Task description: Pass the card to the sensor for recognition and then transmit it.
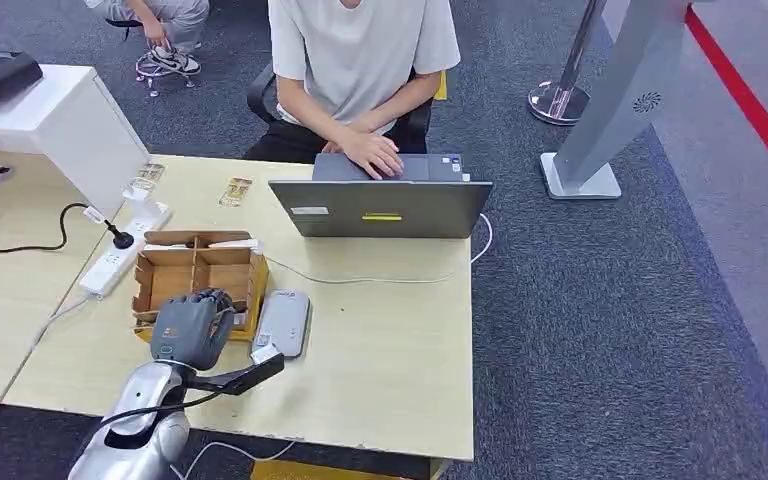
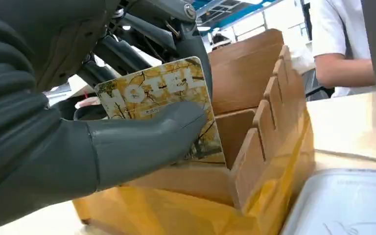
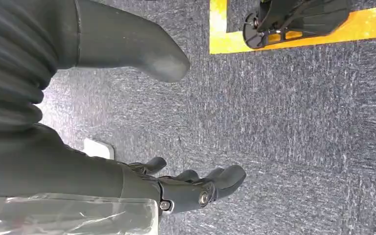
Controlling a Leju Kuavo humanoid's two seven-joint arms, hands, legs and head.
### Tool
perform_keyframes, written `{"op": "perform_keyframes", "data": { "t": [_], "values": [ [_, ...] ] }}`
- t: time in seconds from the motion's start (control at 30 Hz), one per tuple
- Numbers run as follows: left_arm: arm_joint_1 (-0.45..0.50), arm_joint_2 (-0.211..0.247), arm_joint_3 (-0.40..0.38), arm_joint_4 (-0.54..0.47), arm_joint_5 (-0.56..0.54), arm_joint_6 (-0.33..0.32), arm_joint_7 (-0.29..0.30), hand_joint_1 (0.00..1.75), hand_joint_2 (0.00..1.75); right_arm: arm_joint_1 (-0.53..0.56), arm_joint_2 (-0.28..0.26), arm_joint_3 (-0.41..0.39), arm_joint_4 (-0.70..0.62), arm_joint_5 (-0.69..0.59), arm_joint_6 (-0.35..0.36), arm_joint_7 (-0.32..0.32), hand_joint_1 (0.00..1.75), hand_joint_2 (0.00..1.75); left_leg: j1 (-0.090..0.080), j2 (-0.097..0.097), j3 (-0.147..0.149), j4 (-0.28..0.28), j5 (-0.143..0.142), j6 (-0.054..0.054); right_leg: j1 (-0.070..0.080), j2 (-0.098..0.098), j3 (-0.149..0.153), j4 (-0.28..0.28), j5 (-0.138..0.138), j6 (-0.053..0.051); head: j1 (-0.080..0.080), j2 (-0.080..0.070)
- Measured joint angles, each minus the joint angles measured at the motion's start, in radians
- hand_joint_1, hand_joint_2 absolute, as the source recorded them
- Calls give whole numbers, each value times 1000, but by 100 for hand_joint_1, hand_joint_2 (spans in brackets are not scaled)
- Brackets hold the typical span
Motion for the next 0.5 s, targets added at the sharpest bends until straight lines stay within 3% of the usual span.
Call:
{"op": "perform_keyframes", "data": {
  "t": [0.37,0.5],
  "values": [
    [36,-6,-33,-172,15,25,-45,175,175,-1,0,0,0,-22,-13,21,0,175,0,0,0,0,0,0,0,0,0,0,0,0,0,0],
    [47,-1,-78,-306,28,8,-51,175,175,-1,0,-2,0,-37,-21,21,0,175,0,-1,0,0,0,0,0,-1,0,0,0,0,0,0]
  ]
}}
